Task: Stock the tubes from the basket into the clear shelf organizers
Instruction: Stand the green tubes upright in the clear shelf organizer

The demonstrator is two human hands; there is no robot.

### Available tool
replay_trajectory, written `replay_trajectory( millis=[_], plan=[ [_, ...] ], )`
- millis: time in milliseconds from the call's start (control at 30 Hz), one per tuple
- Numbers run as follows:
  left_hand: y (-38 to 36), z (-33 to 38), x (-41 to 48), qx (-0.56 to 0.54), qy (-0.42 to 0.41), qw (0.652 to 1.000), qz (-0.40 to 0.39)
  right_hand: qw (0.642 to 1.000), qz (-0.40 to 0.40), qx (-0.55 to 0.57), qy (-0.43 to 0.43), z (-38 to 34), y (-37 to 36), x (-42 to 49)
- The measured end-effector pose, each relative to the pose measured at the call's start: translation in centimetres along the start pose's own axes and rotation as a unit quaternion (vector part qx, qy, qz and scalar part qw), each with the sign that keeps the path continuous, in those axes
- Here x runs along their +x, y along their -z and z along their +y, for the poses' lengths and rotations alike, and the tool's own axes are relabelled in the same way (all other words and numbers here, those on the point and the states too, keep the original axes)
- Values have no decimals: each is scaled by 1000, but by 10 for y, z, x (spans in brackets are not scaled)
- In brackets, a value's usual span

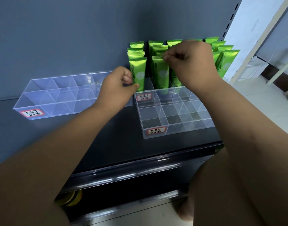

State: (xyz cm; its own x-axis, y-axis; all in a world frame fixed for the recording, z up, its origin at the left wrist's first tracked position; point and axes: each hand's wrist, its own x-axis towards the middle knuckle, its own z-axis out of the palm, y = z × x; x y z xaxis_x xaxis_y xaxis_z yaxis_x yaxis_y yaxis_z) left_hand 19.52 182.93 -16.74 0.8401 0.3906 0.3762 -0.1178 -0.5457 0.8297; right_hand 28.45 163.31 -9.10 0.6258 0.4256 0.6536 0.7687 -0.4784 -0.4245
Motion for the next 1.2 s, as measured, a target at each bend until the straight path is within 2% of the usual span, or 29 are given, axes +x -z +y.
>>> replay_trajectory(
  millis=[433,733,1200],
  plan=[
    [0,-3,0,0,-10,1000,4,1000,3,-4,-30,9,2,-1],
    [0,-2,0,7,-11,1000,5,999,16,-51,5,13,2,1],
    [-1,-2,-1,2,-7,1000,9,996,13,-84,8,13,0,1]
  ],
)
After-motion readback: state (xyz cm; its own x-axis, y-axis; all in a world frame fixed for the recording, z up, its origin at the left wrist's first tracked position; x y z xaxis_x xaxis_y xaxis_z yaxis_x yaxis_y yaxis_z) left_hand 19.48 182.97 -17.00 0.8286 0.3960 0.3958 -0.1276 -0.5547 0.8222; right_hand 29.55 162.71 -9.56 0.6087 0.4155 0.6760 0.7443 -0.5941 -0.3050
